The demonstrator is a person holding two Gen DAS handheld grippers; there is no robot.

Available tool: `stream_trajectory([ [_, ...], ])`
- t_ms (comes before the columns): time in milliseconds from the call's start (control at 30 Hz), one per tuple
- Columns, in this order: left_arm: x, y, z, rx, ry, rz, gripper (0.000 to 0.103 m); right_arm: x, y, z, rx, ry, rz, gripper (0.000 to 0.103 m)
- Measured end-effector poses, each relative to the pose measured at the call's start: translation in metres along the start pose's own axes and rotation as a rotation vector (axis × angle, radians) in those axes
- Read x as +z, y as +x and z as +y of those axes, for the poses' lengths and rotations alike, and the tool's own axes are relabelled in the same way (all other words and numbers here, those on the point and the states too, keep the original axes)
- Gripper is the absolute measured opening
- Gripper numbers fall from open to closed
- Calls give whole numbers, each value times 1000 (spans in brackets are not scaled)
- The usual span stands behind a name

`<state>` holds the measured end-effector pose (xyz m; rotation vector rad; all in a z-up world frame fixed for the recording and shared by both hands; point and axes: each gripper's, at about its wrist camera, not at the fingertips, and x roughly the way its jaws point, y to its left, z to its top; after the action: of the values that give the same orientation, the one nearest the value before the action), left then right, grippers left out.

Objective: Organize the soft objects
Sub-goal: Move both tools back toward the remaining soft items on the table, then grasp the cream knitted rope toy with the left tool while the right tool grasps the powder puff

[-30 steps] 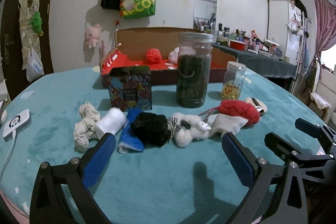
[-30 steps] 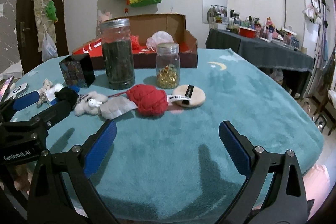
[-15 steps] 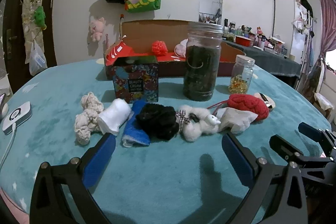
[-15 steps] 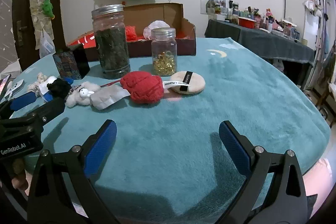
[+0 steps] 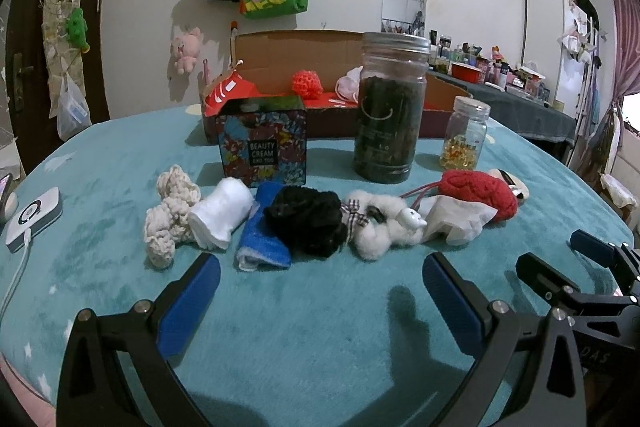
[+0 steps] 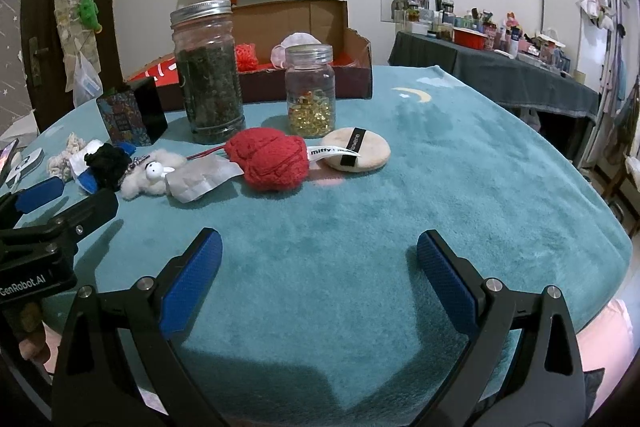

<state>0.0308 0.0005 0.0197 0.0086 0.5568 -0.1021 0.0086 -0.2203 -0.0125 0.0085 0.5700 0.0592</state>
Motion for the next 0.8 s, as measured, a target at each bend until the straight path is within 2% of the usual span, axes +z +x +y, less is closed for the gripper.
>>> stream_trajectory([
  [367, 9, -1, 18, 25, -25, 7, 103, 4, 1, -2, -2, 1, -5, 100],
  [600, 29, 3, 44, 67, -40, 20, 103, 33, 7, -12, -13, 14, 6, 100],
  [800, 44, 13, 74, 91, -68, 63, 103, 62, 22, -26, -18, 32, 49, 100],
])
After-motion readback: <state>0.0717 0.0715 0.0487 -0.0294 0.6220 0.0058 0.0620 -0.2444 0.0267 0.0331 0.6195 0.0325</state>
